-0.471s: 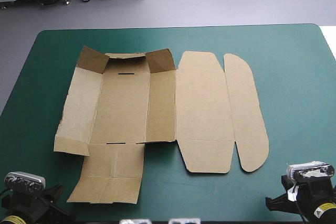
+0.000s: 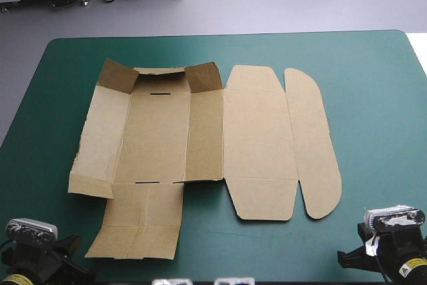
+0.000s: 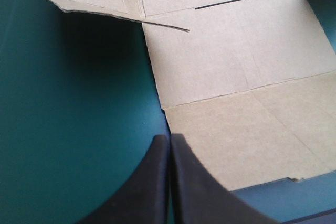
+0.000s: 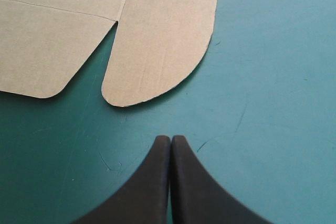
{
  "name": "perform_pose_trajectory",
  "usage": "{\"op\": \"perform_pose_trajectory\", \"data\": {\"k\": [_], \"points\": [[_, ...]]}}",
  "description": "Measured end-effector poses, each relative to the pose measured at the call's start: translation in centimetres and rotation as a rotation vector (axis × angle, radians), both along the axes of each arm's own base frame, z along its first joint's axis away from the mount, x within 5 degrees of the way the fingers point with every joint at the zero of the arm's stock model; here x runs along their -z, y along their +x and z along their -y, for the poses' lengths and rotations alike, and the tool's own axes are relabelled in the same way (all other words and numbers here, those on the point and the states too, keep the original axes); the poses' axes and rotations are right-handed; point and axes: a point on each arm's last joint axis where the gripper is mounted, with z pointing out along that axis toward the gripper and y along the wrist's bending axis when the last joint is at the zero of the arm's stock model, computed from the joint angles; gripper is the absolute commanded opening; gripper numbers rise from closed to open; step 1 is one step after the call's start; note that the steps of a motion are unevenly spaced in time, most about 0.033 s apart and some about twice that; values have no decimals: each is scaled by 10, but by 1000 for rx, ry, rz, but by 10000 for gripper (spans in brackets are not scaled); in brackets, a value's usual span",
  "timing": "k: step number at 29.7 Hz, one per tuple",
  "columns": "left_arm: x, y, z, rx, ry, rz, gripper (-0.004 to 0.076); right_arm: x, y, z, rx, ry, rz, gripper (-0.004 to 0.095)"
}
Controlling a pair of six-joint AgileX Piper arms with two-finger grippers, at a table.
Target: Fold the box
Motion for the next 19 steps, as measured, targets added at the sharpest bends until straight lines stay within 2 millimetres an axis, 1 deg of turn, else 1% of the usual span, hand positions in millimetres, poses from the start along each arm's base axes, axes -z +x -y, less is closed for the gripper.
{"op": "perform_pose_trajectory", "data": {"k": [4,7,9,13,14,16,17,19], "points": [[-1,0,0,-6,-1,-13,-9,0,0,0,0,0,0,-18],[-11,2,1,-9,1,-28,-9,0,0,0,0,0,0,-18],[-26,6,2,-9,2,-30,-9,0,0,0,0,0,0,-18],[-64,19,6,-10,0,-27,-9,0,0,0,0,0,1,-18],[-77,25,8,-10,-1,-24,-9,0,0,0,0,0,1,-18],[-93,34,12,-7,1,-21,-9,0,0,0,0,0,1,-18],[-104,42,14,-3,6,-18,-9,0,0,0,0,0,1,-18],[-118,55,19,-1,8,-14,-9,0,0,0,0,0,1,-18]]}}
